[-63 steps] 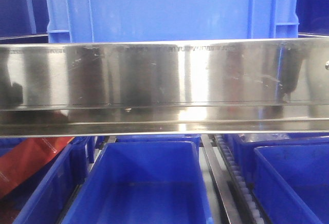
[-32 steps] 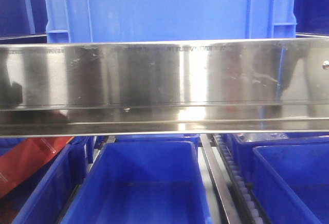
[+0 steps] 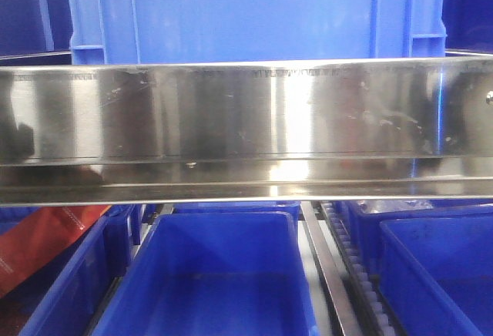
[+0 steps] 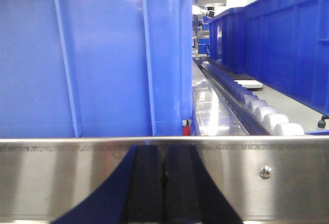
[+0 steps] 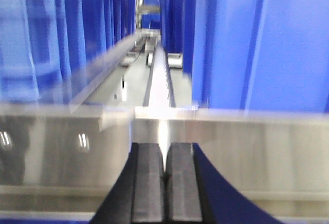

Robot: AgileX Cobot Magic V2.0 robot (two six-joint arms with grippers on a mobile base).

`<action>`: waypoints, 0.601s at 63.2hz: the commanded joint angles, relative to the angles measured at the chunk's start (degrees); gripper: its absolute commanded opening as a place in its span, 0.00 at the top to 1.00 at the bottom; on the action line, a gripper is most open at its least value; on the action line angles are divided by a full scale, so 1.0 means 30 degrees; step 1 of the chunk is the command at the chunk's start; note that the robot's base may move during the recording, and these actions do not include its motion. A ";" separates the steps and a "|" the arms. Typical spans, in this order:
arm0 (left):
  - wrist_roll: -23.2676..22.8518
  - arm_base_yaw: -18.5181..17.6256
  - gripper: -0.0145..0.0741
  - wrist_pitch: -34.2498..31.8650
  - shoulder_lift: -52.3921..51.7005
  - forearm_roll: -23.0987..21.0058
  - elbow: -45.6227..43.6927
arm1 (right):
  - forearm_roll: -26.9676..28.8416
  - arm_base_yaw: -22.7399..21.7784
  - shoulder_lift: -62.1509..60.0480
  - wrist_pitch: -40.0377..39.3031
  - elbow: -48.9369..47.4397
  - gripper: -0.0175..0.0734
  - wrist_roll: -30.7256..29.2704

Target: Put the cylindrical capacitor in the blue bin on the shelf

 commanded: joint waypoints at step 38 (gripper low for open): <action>-0.0010 -0.0134 0.96 -0.0360 -0.0073 -0.0072 -0.0036 | -0.0100 -0.0111 -0.0131 -0.1320 0.0187 0.99 -0.0066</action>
